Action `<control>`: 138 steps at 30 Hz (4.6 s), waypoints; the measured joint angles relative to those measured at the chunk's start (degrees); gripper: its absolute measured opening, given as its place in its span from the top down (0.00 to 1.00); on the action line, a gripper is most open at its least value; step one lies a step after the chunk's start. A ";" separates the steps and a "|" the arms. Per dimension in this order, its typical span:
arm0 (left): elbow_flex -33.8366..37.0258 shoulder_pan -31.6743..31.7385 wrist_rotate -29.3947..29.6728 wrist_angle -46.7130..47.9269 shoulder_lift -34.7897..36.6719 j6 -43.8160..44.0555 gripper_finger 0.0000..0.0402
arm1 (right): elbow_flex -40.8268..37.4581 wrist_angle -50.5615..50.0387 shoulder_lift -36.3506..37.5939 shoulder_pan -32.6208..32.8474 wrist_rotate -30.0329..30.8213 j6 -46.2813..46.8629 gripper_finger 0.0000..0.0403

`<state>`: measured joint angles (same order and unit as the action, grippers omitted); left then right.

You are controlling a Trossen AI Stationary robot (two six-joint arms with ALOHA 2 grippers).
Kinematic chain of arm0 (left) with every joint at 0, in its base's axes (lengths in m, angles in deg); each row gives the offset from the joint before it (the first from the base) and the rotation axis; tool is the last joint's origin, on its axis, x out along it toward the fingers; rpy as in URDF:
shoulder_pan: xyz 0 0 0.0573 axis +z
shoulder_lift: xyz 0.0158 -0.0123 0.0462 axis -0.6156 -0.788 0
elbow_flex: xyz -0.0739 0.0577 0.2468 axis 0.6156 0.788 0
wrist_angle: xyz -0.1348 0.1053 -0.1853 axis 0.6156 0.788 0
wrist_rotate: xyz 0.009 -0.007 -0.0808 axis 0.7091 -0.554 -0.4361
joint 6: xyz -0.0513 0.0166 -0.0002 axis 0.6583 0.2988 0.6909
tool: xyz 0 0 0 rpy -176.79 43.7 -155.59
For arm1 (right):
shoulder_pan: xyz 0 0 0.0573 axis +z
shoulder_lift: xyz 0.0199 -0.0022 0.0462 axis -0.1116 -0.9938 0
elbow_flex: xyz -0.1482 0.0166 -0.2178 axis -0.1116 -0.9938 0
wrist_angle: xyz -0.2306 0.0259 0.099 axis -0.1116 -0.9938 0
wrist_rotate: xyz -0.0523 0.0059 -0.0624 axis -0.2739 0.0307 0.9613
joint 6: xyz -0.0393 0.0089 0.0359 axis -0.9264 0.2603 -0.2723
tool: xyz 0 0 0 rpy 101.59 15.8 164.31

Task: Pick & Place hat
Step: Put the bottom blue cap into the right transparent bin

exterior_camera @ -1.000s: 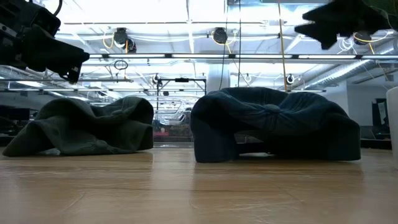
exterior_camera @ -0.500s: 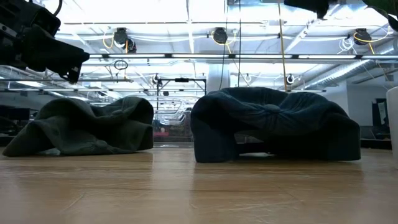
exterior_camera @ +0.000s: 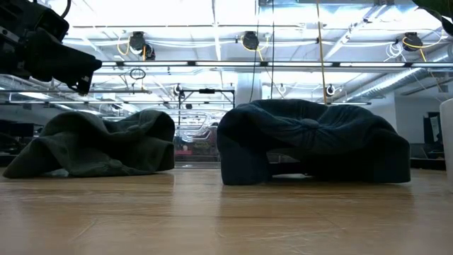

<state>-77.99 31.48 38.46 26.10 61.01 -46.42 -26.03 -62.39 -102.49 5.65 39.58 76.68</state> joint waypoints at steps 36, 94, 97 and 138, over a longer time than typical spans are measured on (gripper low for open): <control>0.02 0.02 -0.01 -0.02 0.00 0.00 0.81 | 49.13 -43.55 -36.77 7.13 -5.40 7.78 0.47; 0.01 0.00 0.00 -0.01 0.00 0.00 0.81 | 48.08 -58.21 -58.27 13.13 -32.33 8.98 0.47; 0.02 0.01 0.00 0.00 0.00 0.00 0.81 | 47.70 -57.45 -58.25 13.25 -32.27 9.08 0.47; 0.02 0.00 0.00 0.00 0.00 0.00 0.81 | 24.21 -39.63 -58.23 13.28 -33.57 10.25 0.47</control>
<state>-77.97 31.47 38.46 26.10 61.01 -46.42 -1.82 -102.02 -160.72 18.93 6.01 86.93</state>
